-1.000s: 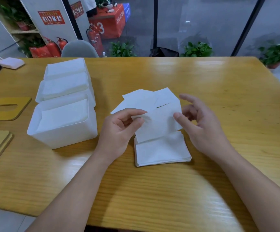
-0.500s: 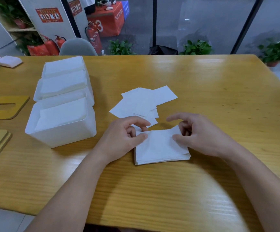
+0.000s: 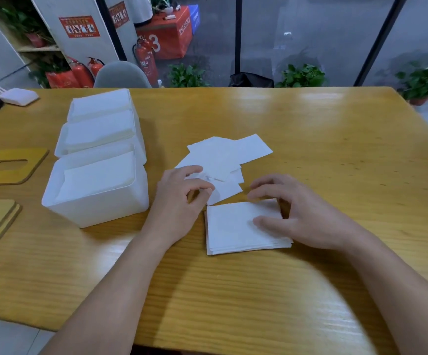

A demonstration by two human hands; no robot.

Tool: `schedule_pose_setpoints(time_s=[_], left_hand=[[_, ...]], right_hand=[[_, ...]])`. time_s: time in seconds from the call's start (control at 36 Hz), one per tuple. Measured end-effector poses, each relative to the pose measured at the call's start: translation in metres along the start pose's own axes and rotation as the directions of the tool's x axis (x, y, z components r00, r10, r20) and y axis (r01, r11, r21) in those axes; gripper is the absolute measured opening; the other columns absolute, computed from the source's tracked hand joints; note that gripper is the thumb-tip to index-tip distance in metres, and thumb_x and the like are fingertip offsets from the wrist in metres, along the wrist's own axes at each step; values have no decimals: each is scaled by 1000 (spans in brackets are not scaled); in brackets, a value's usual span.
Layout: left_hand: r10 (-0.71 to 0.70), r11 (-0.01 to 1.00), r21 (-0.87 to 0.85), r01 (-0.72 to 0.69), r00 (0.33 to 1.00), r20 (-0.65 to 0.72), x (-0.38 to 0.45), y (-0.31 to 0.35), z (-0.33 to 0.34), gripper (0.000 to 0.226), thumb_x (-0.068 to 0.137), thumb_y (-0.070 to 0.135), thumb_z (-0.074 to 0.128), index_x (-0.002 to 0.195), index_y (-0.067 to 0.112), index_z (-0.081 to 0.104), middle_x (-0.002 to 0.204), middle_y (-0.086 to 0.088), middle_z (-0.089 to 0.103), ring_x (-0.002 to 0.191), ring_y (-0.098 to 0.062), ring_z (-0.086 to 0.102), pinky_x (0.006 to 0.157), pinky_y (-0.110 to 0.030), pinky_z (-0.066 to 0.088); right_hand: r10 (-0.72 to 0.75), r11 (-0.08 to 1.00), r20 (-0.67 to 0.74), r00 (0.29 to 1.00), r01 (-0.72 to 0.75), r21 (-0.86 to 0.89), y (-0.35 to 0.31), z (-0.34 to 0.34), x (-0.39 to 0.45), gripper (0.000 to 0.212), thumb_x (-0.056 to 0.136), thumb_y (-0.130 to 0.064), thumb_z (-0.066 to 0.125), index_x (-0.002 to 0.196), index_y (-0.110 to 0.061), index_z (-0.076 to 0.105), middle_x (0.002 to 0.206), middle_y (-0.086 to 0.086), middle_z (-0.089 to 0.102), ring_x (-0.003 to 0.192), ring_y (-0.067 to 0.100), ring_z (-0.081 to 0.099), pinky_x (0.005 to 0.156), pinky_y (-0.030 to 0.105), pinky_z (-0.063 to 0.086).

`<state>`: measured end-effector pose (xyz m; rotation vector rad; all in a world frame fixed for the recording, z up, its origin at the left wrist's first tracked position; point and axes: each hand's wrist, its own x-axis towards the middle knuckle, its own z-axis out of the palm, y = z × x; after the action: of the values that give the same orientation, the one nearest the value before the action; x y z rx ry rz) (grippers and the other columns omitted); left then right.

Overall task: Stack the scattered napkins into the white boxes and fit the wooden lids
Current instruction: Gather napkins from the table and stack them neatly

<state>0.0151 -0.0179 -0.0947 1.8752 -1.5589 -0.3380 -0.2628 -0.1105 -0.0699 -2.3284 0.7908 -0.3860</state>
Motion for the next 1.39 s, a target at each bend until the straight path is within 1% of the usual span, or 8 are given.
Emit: schedule_pose_setpoints(time_s=[0.22,0.5,0.67,0.81,1.0,1.11,1.22,1.39], left_hand=[[115,974,182,-133,988,108,14,6,9,30,114,40,50,131,43,74,163,24,47,159,-5,22,121,-30,9],[122,963,227,-142,987,100,21,9,12,40,116,33,45,149,24,64,156,14,57,151,-10,38,125,-36,23],[153,987,-47,-156,986,-67,16,12,8,29,108,28,67,136,23,75,141,18,67,141,-3,50,115,-30,44],[134,938,-290,-189,971,-197,7,20,1,17,97,4,79,106,18,82,114,13,76,112,-18,73,96,-31,60],[120,926,-334,-175,976,-181,-3,31,0,22,97,2,77,103,22,72,100,11,75,109,-16,73,97,-23,55],[129,898,-399,-184,979,-161,-5,34,0,19,97,3,78,101,21,74,103,6,76,111,-24,71,99,-33,54],[135,857,-481,-187,981,-141,-4,29,-2,18,96,0,78,100,17,75,103,0,77,111,-29,71,105,-48,54],[140,890,-414,-190,979,-149,-4,22,-1,19,97,2,77,105,20,76,106,5,75,113,-27,68,103,-42,53]], right_hand=[[9,998,-25,1000,-11,-65,2,15,5,45,92,-57,78,134,-42,68,144,-31,49,142,-2,36,121,37,34],[17,996,-101,995,-26,-87,4,19,7,46,93,-57,77,135,-39,69,143,-29,50,139,-7,34,121,41,33],[15,996,-132,991,-26,-85,3,20,8,49,94,-56,77,139,-38,67,144,-27,51,139,-3,38,120,39,36],[34,999,-268,963,-44,-29,2,19,10,65,94,-47,78,153,-35,52,156,-21,42,141,6,42,117,27,37],[-3,997,-394,919,-25,-66,1,18,14,92,89,-33,86,165,-32,34,165,-15,32,148,14,36,123,26,29],[-40,994,-441,896,-10,-111,5,18,15,56,91,-24,84,143,-29,62,161,-12,42,140,14,41,114,8,21],[-42,998,-510,859,7,-70,6,19,15,19,96,-14,79,109,-28,77,142,-12,60,131,13,48,108,14,32],[37,994,-553,832,28,108,-1,16,13,10,98,-13,78,102,-22,78,120,-17,73,121,9,63,80,8,38]])
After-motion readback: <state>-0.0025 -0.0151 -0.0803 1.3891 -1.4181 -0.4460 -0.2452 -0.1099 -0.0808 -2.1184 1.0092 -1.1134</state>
